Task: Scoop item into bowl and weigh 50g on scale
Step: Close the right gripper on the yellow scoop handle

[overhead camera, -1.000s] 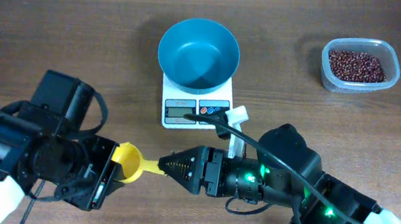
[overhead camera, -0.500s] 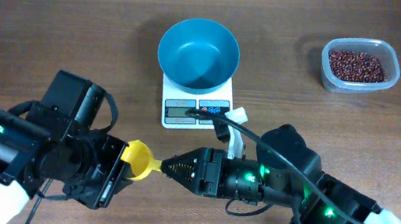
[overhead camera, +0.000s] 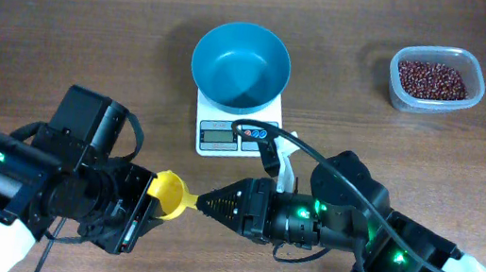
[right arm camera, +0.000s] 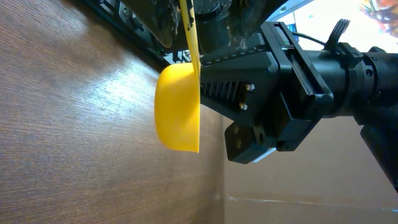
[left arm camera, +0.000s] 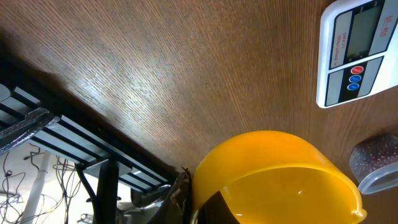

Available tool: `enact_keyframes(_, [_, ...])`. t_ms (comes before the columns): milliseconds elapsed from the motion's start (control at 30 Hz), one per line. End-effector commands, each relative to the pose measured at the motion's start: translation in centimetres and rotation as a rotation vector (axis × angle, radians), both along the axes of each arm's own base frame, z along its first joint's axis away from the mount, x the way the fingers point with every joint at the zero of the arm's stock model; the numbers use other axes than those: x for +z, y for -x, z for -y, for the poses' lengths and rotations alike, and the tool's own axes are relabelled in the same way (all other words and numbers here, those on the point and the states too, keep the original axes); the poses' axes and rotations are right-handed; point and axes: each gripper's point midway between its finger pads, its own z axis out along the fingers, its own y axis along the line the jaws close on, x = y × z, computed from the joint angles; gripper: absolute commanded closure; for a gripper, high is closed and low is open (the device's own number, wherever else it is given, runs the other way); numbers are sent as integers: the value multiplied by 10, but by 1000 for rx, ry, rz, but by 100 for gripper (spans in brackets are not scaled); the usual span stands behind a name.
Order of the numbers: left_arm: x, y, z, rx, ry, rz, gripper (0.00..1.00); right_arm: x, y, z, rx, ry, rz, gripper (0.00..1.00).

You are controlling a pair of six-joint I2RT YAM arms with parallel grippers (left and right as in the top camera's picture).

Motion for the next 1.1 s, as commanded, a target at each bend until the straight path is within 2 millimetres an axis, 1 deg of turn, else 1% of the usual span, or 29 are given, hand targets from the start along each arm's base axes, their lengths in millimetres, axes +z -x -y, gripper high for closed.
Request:
enact_keyframes(0, [0, 2, 3, 3, 14, -13, 100, 7, 2, -3, 14, -13, 13, 71])
enact_keyframes(367, [1, 4, 6, -4, 30, -20, 100, 7, 2, -3, 13, -14, 13, 72])
enact_keyframes(567, [1, 7, 9, -30, 23, -18, 100, 10, 0, -4, 3, -29, 0, 77])
enact_keyframes(667, [1, 7, 9, -30, 23, -18, 100, 10, 0, -4, 3, -30, 0, 82])
enact_keyframes(833, [1, 7, 9, -27, 23, -19, 100, 11, 5, -5, 28, -35, -7, 81])
enact_keyframes(1067, [1, 7, 9, -20, 24, -22, 100, 11, 5, -5, 25, -38, -20, 81])
